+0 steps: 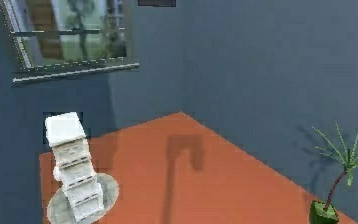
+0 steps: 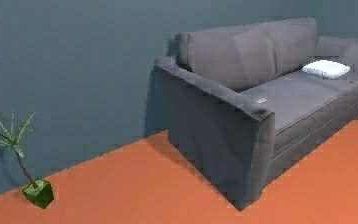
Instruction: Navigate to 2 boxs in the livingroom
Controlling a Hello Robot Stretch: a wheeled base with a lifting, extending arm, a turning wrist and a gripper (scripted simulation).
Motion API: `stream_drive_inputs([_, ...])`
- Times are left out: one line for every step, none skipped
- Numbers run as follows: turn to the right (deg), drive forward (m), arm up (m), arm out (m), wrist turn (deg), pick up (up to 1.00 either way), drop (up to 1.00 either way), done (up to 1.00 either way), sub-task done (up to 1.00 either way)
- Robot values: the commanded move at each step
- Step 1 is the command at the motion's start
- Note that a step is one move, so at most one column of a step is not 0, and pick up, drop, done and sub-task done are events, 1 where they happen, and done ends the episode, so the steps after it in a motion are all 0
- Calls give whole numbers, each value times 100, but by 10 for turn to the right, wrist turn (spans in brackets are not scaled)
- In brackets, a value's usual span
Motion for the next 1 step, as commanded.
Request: stream_drive_inputs([0,45,0,0,0,0,0,0,0])
